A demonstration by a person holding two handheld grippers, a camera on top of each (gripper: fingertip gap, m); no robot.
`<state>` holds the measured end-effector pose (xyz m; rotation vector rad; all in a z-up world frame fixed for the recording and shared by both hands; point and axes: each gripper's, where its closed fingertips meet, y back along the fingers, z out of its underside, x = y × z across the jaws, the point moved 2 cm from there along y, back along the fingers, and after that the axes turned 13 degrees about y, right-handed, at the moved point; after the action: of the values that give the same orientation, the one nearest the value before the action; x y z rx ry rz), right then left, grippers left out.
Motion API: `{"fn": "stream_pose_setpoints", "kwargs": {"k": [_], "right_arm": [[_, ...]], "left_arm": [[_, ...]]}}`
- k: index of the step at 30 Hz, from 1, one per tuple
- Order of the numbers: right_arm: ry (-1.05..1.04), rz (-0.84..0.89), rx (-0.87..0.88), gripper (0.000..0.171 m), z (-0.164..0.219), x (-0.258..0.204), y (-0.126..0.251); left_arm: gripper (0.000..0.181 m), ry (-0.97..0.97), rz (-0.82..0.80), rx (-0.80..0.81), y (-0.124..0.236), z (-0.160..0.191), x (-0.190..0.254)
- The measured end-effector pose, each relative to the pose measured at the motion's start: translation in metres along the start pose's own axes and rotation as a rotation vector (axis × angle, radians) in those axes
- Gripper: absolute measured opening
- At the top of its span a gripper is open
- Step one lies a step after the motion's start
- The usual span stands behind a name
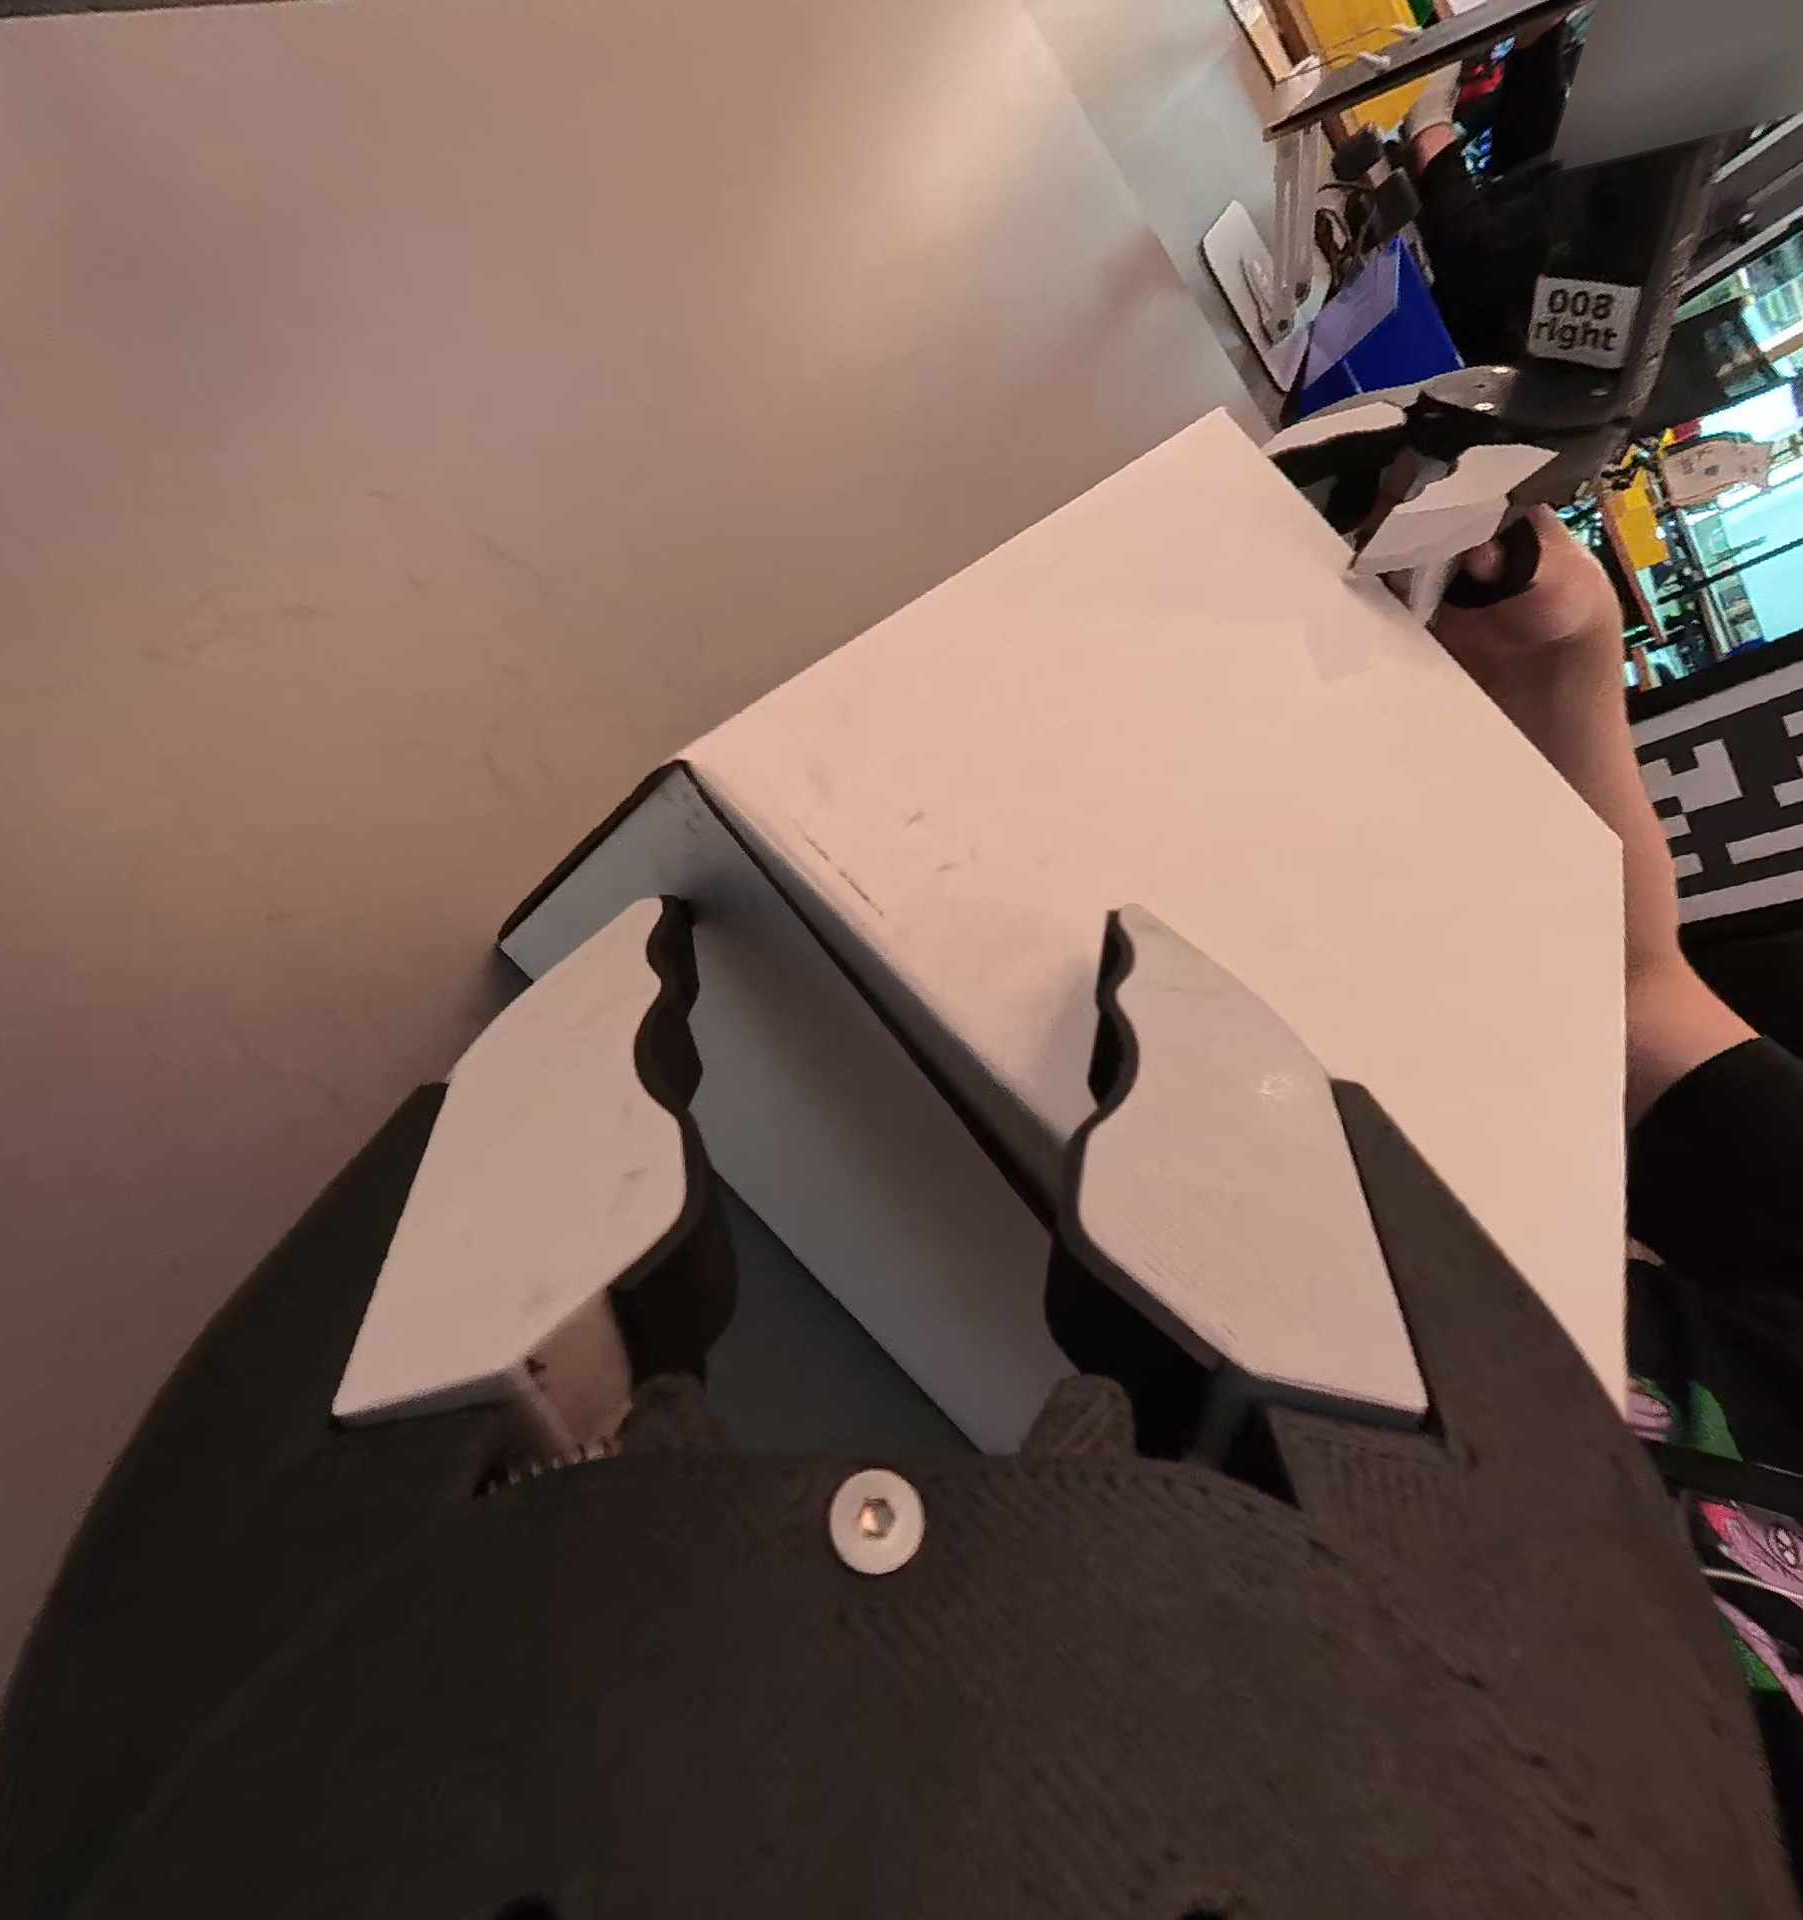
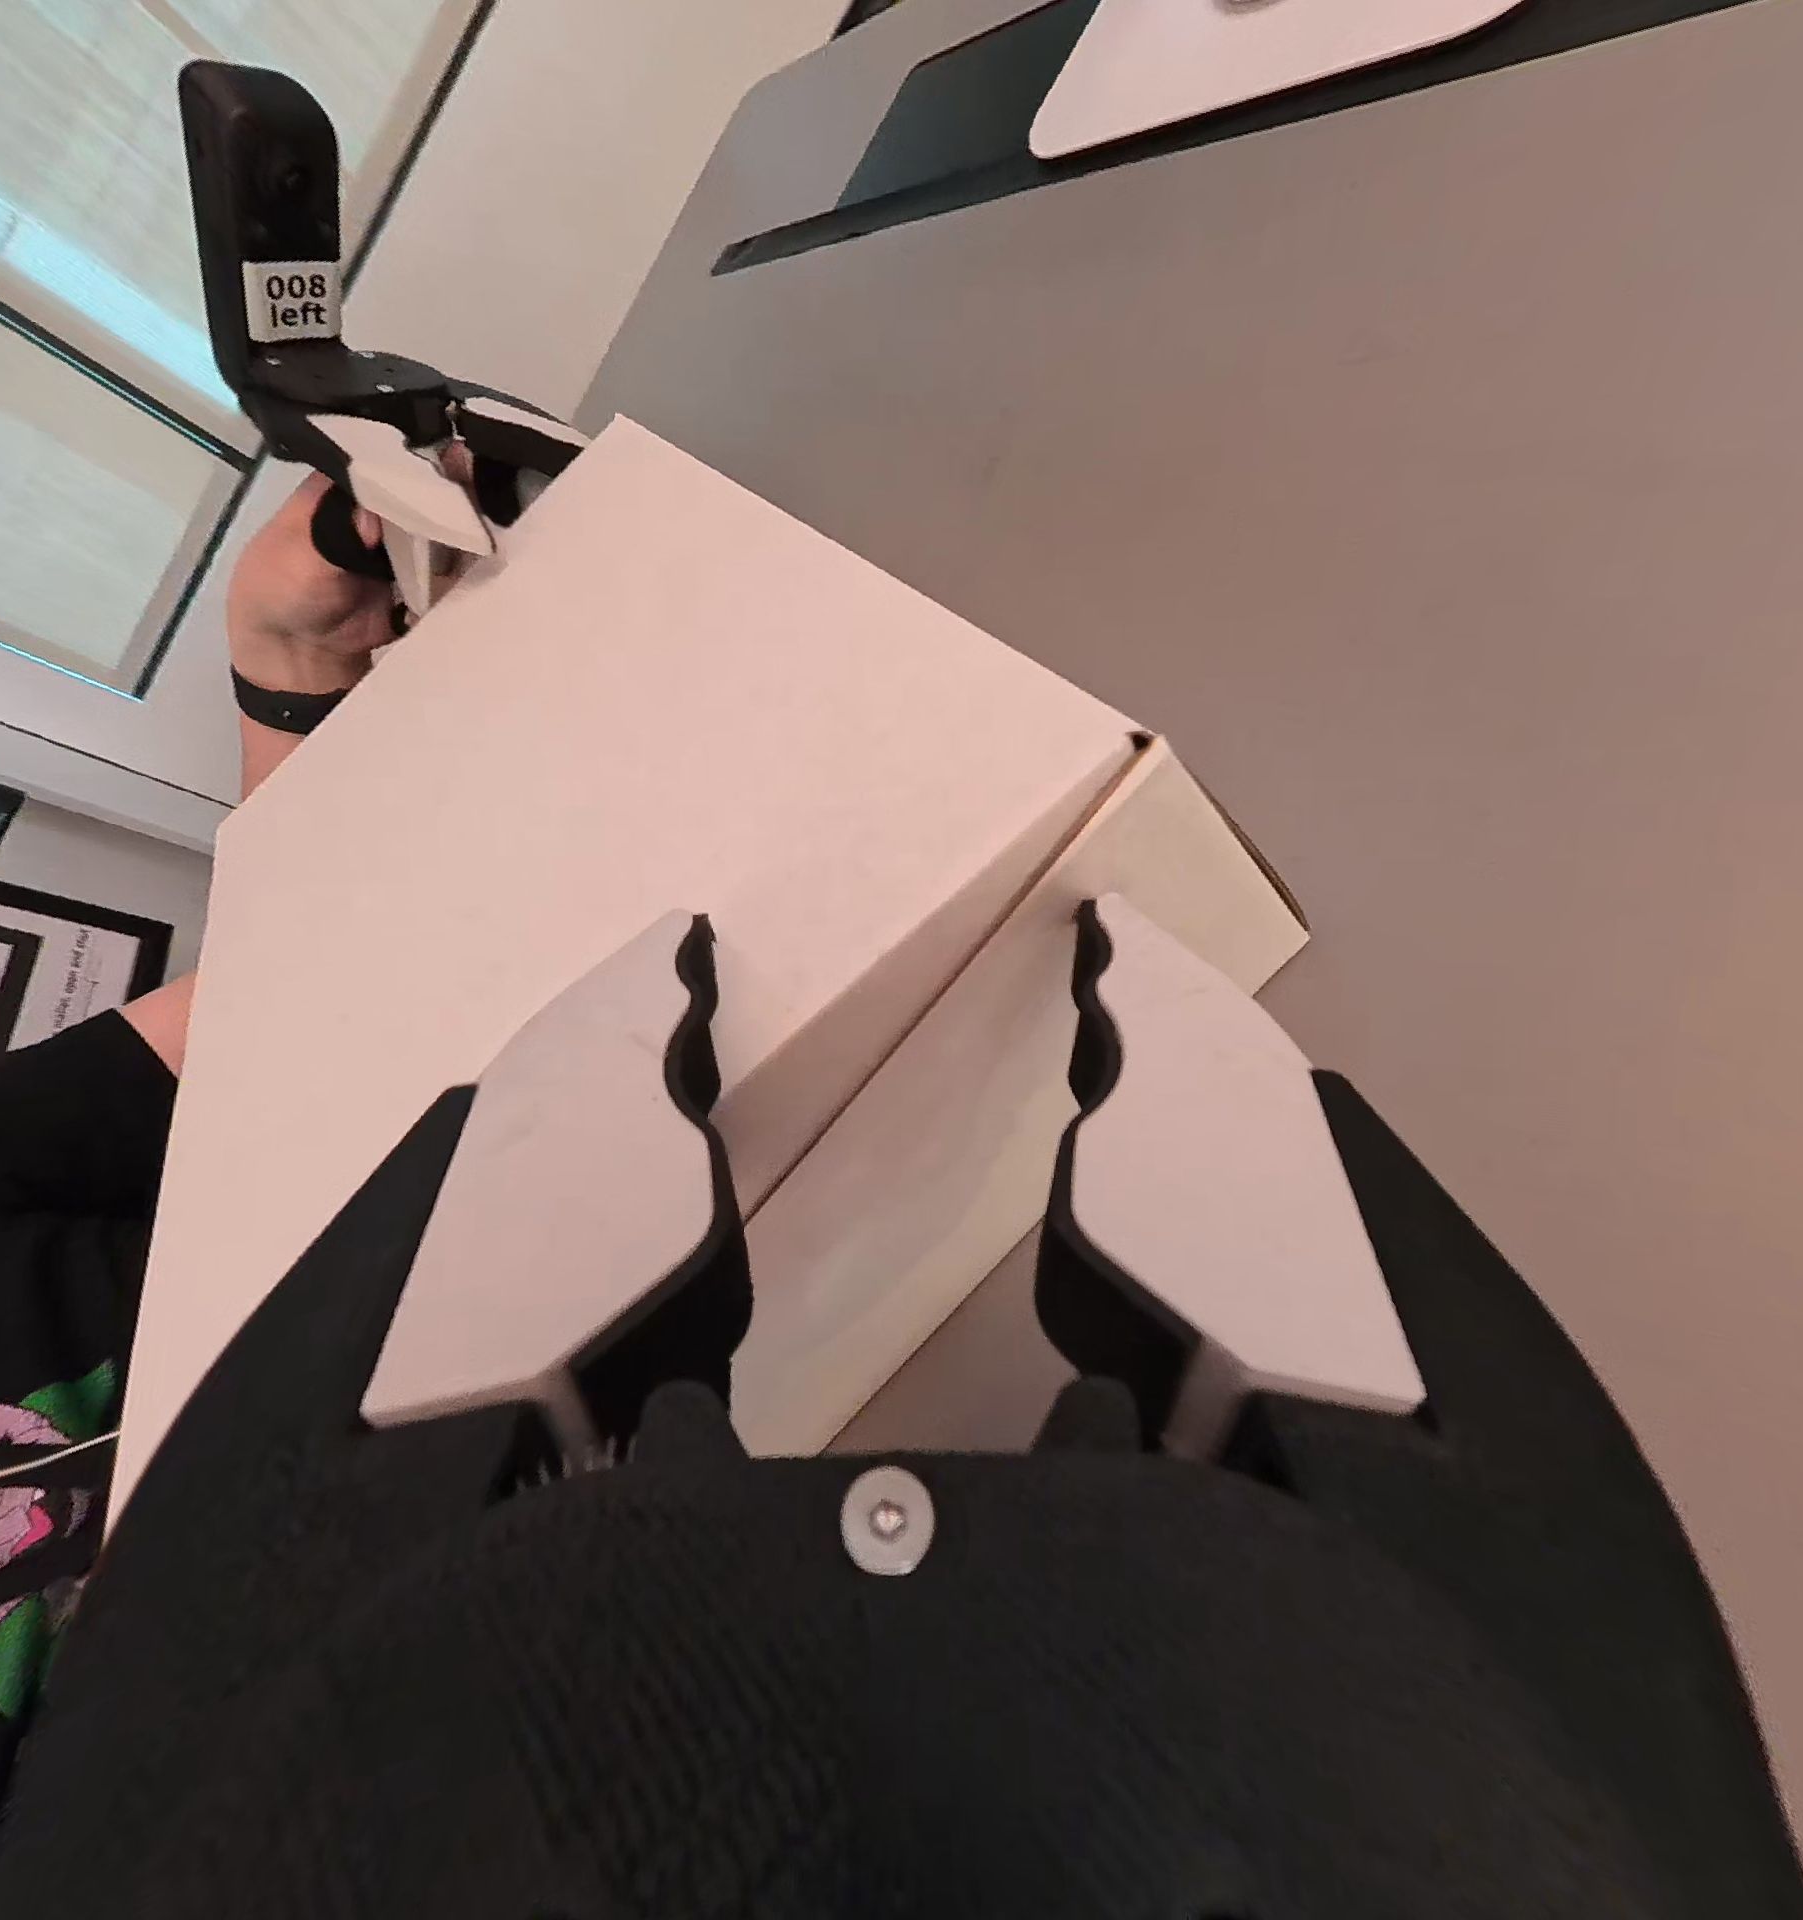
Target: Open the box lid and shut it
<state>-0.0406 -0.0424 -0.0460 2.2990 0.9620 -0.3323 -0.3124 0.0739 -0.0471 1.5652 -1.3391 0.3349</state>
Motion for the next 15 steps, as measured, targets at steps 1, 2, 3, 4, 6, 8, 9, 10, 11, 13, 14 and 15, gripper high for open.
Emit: {"fn": "stream_pose_setpoints", "kwargs": {"k": [1, 2, 3, 4, 6, 8, 9, 10, 11, 13, 14, 15], "right_arm": [[-0.005, -0.013, 0.013, 0.067, 0.0, -0.001, 0.0], [-0.007, -0.02, 0.027, 0.067, 0.001, -0.001, 0.0], [0.001, -0.019, 0.041, 0.067, 0.002, -0.002, -0.001], [0.006, -0.017, 0.043, 0.067, 0.004, -0.002, -0.002], [0.01, -0.032, 0.066, 0.067, 0.006, -0.005, -0.004], [0.016, -0.045, 0.076, 0.067, 0.006, -0.006, -0.005], [0.018, -0.048, 0.079, 0.067, 0.006, -0.006, -0.006], [0.022, -0.049, 0.081, 0.067, 0.006, -0.006, -0.007], [0.03, -0.048, 0.081, 0.067, 0.006, -0.006, -0.007], [0.04, -0.045, 0.082, 0.066, 0.006, -0.006, -0.007], [0.044, -0.041, 0.083, 0.066, 0.006, -0.006, -0.007], [0.049, -0.037, 0.086, 0.066, 0.006, -0.006, -0.006]], "left_arm": [[0.075, -0.002, 0.0, -0.009, 0.001, 0.001, 0.0], [0.075, -0.006, 0.002, -0.023, 0.003, 0.004, 0.0], [0.076, -0.01, 0.005, -0.036, 0.004, 0.006, 0.001], [0.076, -0.012, 0.003, -0.052, 0.005, 0.009, 0.001], [0.077, -0.017, -0.007, -0.095, 0.009, 0.018, 0.002], [0.078, -0.027, -0.01, -0.108, 0.012, 0.023, 0.004], [0.079, -0.028, -0.011, -0.113, 0.014, 0.025, 0.005], [0.079, -0.023, -0.012, -0.114, 0.014, 0.027, 0.005], [0.079, -0.019, -0.014, -0.111, 0.015, 0.028, 0.005], [0.077, -0.009, -0.022, -0.104, 0.016, 0.03, 0.006], [0.077, -0.002, -0.033, -0.1, 0.018, 0.031, 0.006], [0.079, 0.001, -0.044, -0.097, 0.02, 0.033, 0.005]]}}
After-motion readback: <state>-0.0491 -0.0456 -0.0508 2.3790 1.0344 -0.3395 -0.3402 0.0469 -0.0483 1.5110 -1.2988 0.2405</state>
